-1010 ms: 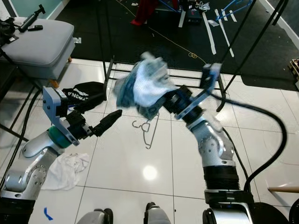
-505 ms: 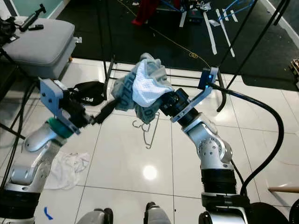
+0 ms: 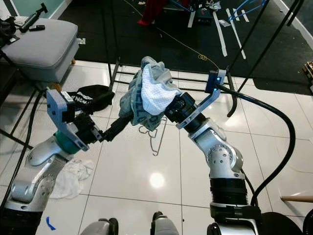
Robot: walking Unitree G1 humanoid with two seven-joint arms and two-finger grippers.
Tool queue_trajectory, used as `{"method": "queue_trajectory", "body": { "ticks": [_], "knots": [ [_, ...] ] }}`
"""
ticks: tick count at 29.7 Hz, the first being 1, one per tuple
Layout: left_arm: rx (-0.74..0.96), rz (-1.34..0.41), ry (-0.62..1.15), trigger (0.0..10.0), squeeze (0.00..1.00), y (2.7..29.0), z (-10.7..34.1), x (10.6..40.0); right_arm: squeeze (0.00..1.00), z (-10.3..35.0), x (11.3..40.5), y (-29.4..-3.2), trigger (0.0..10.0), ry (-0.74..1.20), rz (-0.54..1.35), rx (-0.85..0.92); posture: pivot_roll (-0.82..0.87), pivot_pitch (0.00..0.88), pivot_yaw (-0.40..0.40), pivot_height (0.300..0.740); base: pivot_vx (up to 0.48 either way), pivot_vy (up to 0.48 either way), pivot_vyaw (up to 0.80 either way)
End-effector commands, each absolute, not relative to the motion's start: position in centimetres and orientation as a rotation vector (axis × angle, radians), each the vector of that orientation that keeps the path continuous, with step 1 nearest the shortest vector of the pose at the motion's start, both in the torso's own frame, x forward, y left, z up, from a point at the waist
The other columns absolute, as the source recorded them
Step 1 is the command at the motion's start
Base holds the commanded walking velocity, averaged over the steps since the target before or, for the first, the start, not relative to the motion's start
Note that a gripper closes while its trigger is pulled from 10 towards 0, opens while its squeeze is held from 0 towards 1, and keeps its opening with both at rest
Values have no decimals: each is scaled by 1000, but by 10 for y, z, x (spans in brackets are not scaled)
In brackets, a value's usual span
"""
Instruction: Hang hanger
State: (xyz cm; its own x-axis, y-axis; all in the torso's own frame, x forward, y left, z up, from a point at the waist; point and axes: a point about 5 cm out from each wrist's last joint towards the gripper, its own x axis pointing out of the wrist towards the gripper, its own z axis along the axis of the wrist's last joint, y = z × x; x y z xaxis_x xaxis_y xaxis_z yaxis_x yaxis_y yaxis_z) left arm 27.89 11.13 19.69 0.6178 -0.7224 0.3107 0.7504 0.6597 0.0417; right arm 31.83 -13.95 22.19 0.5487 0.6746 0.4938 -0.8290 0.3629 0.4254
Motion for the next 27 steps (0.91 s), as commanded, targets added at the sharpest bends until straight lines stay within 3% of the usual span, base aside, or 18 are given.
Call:
{"method": "queue_trajectory", "body": {
  "ticks": [1,27],
  "knots": [
    [-109,-903,-282,10000,0,105,192,272,0,223,316,-141,10000,-259,975,694,-4,103,25,740,0,0,0],
    [-143,-865,-266,10000,0,124,197,273,0,225,321,-149,10000,-277,905,697,-6,110,23,740,0,0,0]
  ]
}}
